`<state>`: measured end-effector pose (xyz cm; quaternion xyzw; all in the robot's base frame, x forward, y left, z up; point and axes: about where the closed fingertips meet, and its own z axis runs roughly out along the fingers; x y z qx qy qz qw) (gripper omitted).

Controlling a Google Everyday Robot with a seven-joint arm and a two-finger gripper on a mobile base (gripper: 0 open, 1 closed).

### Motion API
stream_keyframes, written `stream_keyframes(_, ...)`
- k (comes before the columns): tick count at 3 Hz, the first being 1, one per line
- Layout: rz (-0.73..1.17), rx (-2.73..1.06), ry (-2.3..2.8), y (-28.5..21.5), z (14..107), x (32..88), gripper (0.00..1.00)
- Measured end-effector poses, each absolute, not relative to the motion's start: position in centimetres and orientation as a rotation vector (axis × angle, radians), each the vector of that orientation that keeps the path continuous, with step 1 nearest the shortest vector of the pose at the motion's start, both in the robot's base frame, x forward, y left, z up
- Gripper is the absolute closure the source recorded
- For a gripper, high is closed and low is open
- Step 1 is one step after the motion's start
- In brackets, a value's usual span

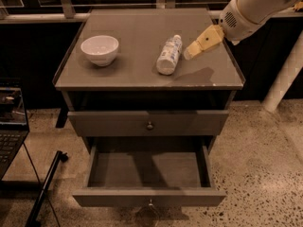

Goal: Place blue plastic bottle into middle drawer

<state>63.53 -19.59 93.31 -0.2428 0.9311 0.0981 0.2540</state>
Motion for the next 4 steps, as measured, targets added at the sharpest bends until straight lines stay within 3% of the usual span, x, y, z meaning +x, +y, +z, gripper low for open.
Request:
stream_keyframes(2, 0.316, -0.612, 2.515, -19.2, 93.2, 64.5, 0.00)
stream_keyframes(4, 0.364, -0.652, 2.509, -13.4, 94.0, 70.1, 0.00)
